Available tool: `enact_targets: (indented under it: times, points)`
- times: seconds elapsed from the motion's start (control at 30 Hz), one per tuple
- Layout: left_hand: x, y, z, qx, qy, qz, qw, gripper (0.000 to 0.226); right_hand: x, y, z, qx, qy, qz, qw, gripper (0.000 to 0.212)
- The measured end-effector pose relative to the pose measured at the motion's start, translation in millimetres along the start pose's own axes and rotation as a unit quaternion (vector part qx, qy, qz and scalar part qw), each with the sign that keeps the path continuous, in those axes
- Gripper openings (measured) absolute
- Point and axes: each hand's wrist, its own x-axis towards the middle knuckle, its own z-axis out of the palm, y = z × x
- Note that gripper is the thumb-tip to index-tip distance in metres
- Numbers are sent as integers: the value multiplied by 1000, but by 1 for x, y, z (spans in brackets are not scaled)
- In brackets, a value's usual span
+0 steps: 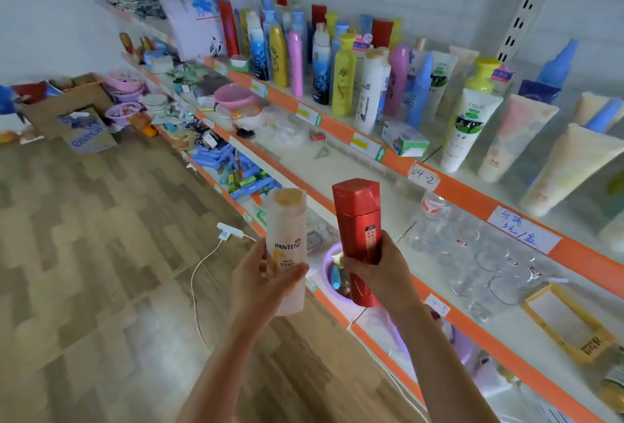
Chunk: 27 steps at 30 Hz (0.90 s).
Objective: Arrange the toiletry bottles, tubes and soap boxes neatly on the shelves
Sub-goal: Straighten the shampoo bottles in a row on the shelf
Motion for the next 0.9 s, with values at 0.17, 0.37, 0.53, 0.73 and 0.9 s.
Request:
enact_targets:
  times: [0.17, 0.37, 0.53, 0.73, 0.9]
  points:
    - [51, -12, -25, -5, -2, -9, 1000, 29, 38, -25, 39, -18, -6, -5, 1000, 38]
    - [135, -24, -80, 4, -31, 2, 999, 30, 88, -63, 104, -12, 7, 15, 1000, 43]
    - [192, -29, -113, -3, -42, 1, 999, 28, 121, -90, 148, 12, 16, 25, 999, 47]
    - [250, -37, -128, -10, -53, -16, 998, 32, 169, -111, 179, 6, 15, 24, 1000, 43]
    - [305, -34, -136, -13, -35, -15, 999, 32, 227, -128, 204, 4, -1, 17, 1000, 42]
